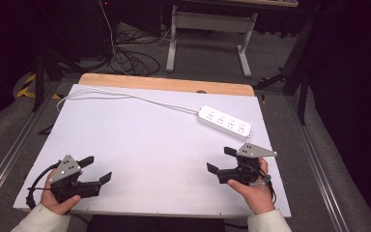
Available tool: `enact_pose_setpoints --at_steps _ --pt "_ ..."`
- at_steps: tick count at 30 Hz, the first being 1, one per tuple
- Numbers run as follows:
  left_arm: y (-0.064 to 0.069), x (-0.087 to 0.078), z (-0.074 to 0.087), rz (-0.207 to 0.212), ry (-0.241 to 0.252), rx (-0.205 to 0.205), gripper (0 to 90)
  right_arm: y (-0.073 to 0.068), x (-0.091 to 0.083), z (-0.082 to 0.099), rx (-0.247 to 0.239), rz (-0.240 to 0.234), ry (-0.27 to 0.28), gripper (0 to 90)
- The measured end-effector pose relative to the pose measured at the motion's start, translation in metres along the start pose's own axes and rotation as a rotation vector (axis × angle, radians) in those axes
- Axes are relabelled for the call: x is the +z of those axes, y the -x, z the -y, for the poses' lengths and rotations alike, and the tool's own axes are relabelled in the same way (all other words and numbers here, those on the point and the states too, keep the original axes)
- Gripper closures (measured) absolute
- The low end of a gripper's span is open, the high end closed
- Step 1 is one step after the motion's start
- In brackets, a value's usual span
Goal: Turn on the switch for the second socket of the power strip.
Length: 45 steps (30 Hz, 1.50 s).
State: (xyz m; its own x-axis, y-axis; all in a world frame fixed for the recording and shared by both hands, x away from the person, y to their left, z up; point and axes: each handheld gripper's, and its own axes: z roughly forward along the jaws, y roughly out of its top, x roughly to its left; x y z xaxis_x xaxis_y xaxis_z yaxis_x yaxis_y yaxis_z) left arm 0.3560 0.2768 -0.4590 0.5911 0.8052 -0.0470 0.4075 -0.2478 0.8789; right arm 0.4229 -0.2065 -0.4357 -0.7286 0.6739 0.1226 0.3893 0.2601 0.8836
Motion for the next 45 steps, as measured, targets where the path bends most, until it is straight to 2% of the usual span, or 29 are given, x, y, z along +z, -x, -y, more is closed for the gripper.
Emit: enact_pose_setpoints --at_steps 3,6,10,15,20,23,24,27,32,35,37,41,45 --pt "0.001 0.000 0.000 0.004 0.008 -0.002 16.2 0.001 0.002 0.009 -0.013 -0.007 -0.010 7.7" --pt "0.000 0.000 0.000 0.004 0.014 0.015 15.5 0.002 0.002 0.016 -0.039 0.007 -0.038 7.3" --pt "0.000 0.000 0.001 0.013 0.031 0.023 14.3 0.002 0.003 0.024 -0.034 0.015 -0.026 7.2" --pt "0.000 0.001 0.004 0.036 0.036 0.035 11.8 0.003 0.008 0.038 -0.037 -0.001 -0.073 4.4" --pt "-0.001 0.000 0.007 0.036 0.029 0.015 11.6 0.001 0.016 0.050 -0.032 0.014 -0.096 4.2" --pt "-0.001 -0.001 0.008 0.021 0.020 0.011 11.5 -0.003 0.019 0.051 -0.047 0.028 -0.099 4.3" --pt "-0.001 -0.001 0.009 0.016 0.012 0.021 11.5 -0.004 0.019 0.052 -0.045 0.031 -0.098 4.3" --pt "-0.001 0.000 0.009 0.017 0.015 0.018 11.4 -0.003 0.020 0.054 -0.042 0.046 -0.101 4.3" --pt "-0.002 0.002 0.009 0.013 0.022 0.024 11.7 -0.001 0.014 0.052 -0.057 0.072 -0.046 5.4" --pt "-0.004 0.002 0.009 0.020 0.041 0.004 13.6 0.000 0.012 0.051 -0.078 0.095 -0.041 5.8" --pt "-0.005 0.003 0.010 0.018 0.041 0.004 13.8 0.001 0.012 0.051 -0.076 0.091 -0.039 6.0" --pt "-0.005 0.004 0.010 0.003 0.033 0.038 13.8 0.003 0.010 0.051 -0.085 0.089 -0.030 6.9" --pt "-0.002 0.004 0.010 -0.010 0.032 0.066 13.8 0.003 0.010 0.051 -0.100 0.091 -0.045 7.6"
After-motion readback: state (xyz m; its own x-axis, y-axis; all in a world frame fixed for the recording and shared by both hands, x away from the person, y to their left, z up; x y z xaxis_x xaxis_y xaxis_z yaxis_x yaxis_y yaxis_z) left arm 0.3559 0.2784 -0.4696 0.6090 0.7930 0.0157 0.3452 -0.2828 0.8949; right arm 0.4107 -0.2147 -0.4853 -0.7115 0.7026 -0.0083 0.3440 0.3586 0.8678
